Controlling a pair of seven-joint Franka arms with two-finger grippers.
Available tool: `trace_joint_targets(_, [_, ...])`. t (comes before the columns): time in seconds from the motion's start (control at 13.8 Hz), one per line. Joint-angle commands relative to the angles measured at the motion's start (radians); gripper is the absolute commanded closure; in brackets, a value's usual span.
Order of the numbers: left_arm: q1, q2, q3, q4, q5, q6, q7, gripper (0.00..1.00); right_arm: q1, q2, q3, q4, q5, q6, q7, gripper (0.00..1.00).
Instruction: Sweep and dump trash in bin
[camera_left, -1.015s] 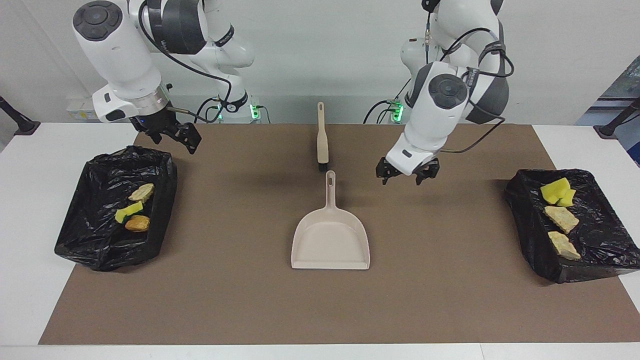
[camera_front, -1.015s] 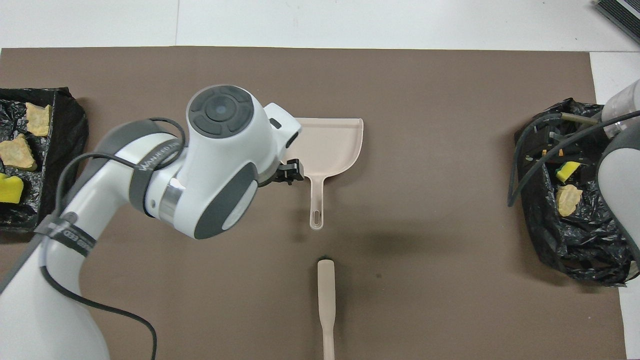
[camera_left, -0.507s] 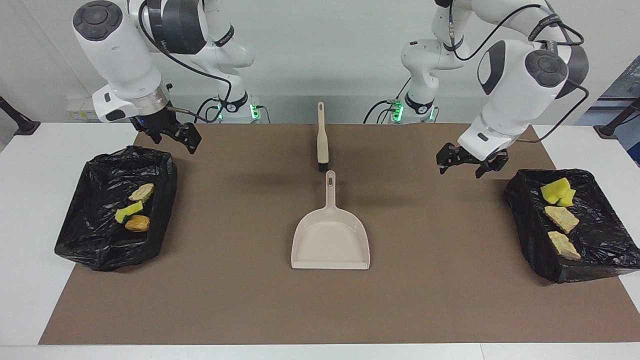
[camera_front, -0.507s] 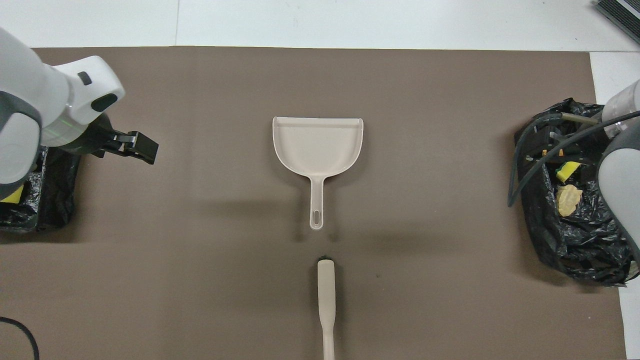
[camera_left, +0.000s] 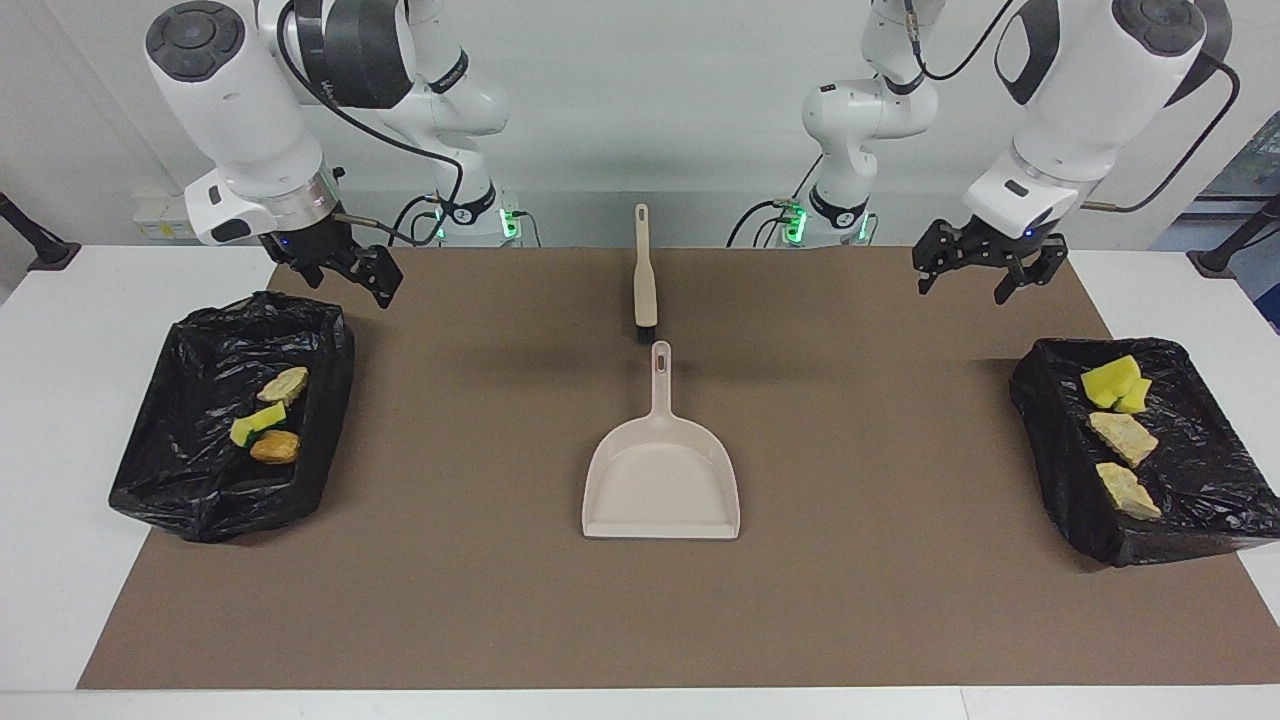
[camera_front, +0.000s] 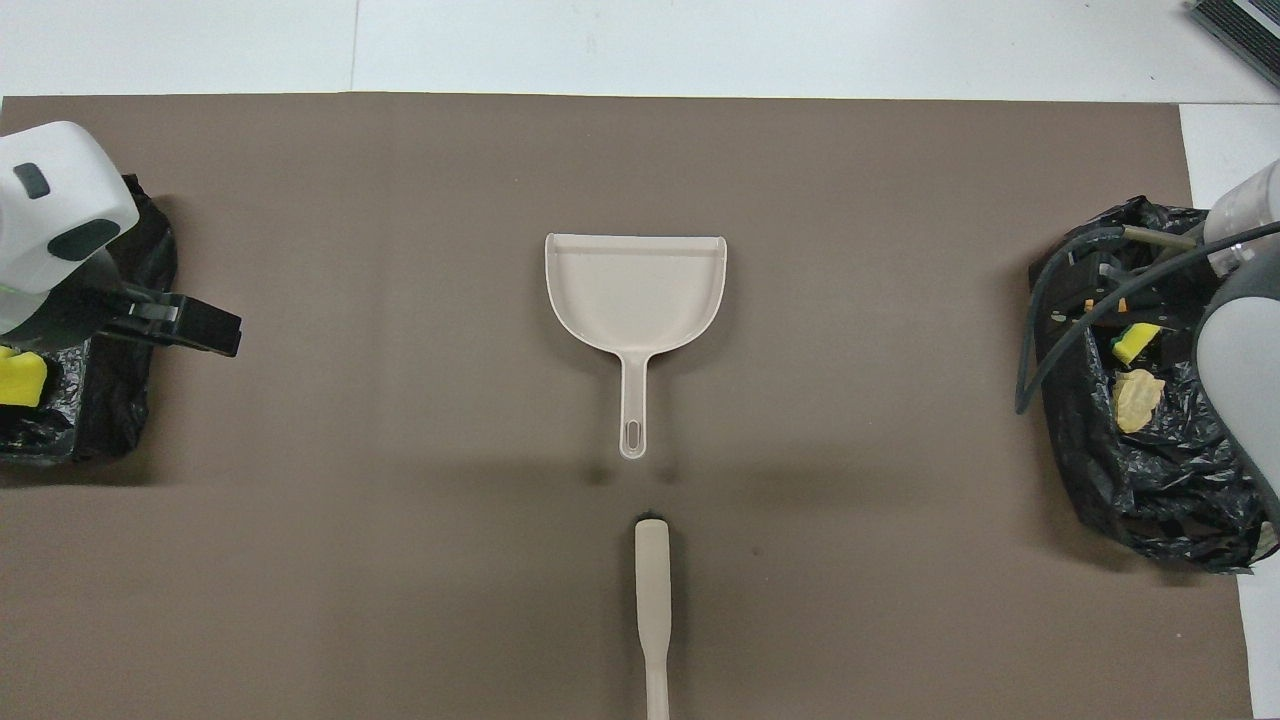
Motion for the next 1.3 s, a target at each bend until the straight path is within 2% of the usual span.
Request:
trace_joint_targets(0.0, [-0.01, -0.046, 0.023, -0.035, -0.002, 0.001, 0.039, 0.0, -0.018, -0.018, 0.009, -0.021, 0.008, 0.011, -0.03, 0.0])
trace_joint_targets(0.07, [-0.021, -0.037, 0.046, -0.013, 0.004, -0.002, 0.04, 0.0, -0.017, -0.018, 0.009, -0.021, 0.008, 0.011, -0.03, 0.0])
trace_joint_targets(0.22, [-0.119, -0.019, 0.125, 0.023, 0.064, -0.017, 0.058, 0.0, -0.018, -0.018, 0.009, -0.021, 0.008, 0.011, -0.03, 0.0])
trace_joint_targets(1.23, [-0.11, -0.043, 0.141, 0.018, 0.066, -0.019, 0.075, 0.0, -0.017, -0.018, 0.009, -0.021, 0.008, 0.011, -0.03, 0.0])
